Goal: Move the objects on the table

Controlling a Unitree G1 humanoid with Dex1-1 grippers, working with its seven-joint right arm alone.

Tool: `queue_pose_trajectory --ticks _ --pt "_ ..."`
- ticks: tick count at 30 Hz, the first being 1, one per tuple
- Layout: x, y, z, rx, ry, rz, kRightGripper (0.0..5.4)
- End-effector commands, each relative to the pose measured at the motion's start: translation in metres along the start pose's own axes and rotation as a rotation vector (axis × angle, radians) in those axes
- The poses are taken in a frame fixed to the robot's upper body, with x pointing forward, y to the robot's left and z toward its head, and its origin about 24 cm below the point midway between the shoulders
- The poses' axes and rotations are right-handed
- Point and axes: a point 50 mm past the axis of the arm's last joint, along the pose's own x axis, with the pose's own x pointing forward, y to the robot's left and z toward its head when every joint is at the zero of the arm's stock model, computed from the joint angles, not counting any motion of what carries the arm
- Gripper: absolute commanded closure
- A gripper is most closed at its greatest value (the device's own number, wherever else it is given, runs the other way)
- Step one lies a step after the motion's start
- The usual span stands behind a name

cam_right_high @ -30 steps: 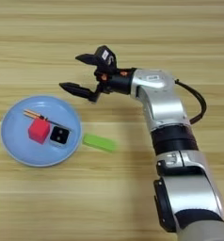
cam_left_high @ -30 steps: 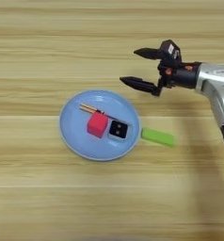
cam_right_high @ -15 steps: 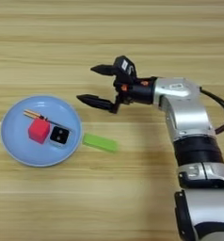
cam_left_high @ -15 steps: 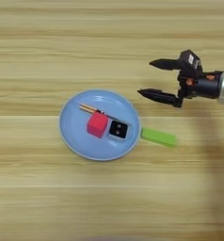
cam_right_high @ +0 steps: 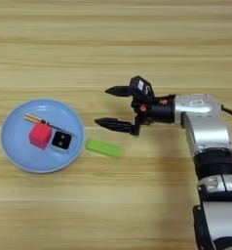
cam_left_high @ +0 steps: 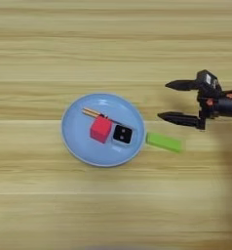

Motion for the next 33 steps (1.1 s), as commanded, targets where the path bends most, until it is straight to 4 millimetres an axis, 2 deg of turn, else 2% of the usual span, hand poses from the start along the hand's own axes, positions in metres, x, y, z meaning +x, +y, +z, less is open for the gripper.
queue_pose_trajectory --ticks 1,12,20,26,33 --pt "-0.017 -0.013 0.018 -0.12 0.03 -0.058 0.06" --pt "-0.019 0.0 -0.013 -0.086 0.105 -0.003 0.06" --pt "-0.016 0.013 -0.03 -0.052 0.056 -0.009 0.06" --pt "-0.008 0.027 -0.047 0.014 -0.044 -0.006 0.06" --pt "0.003 0.029 -0.058 0.044 -0.085 -0.029 0.06"
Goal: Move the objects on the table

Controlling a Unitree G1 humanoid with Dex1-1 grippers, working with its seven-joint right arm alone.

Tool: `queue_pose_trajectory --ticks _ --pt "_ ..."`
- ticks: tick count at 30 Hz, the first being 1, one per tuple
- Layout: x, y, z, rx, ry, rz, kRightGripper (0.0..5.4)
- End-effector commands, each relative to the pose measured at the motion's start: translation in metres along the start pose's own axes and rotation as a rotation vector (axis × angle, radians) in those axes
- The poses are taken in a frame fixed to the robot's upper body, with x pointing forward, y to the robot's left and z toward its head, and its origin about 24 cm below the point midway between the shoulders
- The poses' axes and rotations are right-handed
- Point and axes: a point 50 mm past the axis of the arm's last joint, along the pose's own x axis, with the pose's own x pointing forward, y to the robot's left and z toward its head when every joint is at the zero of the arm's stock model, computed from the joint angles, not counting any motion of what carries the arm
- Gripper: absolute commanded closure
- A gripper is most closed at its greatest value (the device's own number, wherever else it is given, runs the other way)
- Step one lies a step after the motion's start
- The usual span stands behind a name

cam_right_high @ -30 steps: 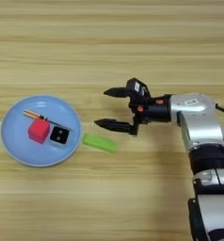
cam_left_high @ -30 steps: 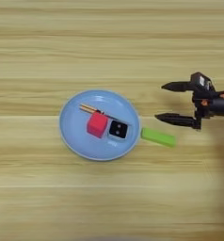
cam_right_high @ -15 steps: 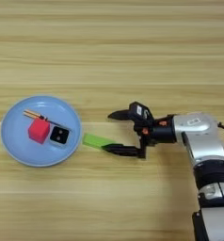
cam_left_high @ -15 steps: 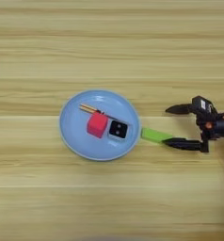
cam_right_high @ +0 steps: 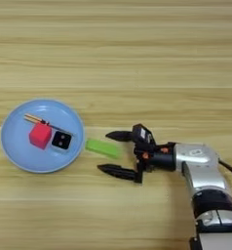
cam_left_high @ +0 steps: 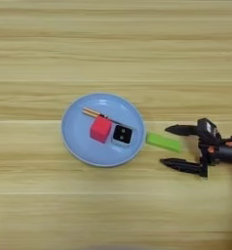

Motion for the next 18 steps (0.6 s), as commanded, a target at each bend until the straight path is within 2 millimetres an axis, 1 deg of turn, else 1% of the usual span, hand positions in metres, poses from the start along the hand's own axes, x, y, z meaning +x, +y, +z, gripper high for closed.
queue_pose_trajectory --ticks 1,9,13,18 --pt "-0.0021 -0.0178 0.0235 -0.12 -0.024 -0.076 0.06" --pt "0.0016 -0.0228 0.0233 -0.212 -0.001 -0.149 0.06" --pt "0.0012 -0.0239 0.0233 -0.246 0.004 -0.163 0.41" --pt "0.0014 -0.0224 0.0203 -0.257 0.013 -0.149 1.01"
